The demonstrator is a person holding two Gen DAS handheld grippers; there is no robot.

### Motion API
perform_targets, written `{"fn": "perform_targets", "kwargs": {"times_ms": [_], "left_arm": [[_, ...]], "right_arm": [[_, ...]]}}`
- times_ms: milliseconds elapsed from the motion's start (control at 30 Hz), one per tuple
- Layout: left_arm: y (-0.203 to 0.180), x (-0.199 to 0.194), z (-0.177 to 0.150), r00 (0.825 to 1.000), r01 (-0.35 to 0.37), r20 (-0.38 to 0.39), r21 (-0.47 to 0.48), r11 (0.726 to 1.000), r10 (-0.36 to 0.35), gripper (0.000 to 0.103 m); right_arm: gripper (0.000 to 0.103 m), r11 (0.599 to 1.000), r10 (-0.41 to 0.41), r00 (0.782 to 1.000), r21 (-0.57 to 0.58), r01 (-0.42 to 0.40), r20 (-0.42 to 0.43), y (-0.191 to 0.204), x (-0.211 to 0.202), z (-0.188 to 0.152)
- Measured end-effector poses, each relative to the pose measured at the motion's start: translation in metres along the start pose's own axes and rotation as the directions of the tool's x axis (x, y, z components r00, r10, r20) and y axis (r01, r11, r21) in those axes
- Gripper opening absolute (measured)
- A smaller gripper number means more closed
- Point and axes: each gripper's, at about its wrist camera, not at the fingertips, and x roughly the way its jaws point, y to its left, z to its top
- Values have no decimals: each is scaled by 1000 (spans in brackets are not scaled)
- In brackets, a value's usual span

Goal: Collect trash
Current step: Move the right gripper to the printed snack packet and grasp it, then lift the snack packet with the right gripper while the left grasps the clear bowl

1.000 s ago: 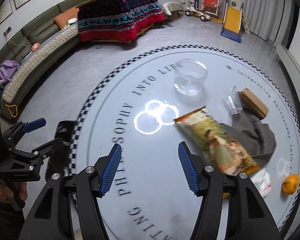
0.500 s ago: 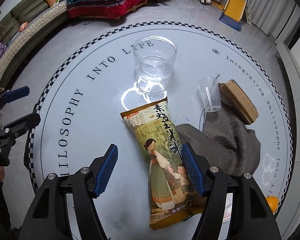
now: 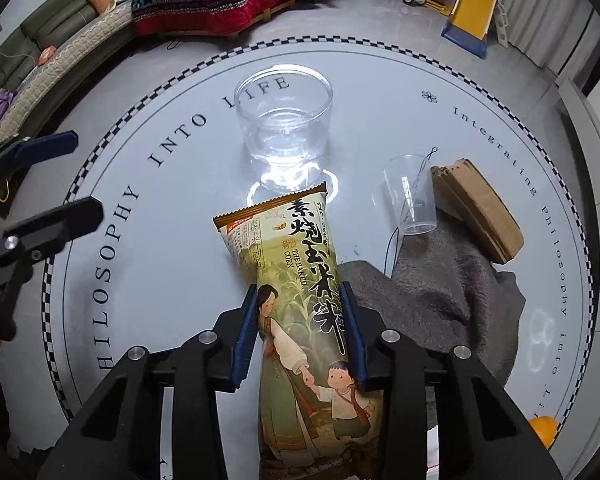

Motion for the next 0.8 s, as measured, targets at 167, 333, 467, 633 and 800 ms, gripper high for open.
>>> {"fn": "perform_targets", "kwargs": {"times_ms": [167,333,467,633,800], "left_arm": [[-15,15,22,1000,7,3,49,999,-7,97],[-35,33,46,1000,-21,-3,141,990,22,97],[-47,54,62,999,-25,-16,195,980,29,97],[-54,88,76,998,-17,-48,234,972,29,97],[-56,115,80,996,-17,-80,245,969,38,84]], "right_arm": [[40,999,-6,998,54,2,62,-24,-28,9],[40,992,-59,994,113,48,97,-57,-49,16],[40,984,-94,990,159,77,103,-84,-51,18],[41,973,-105,987,219,76,123,-113,-51,21],[41,969,-106,986,235,73,130,-125,-46,24]]}}
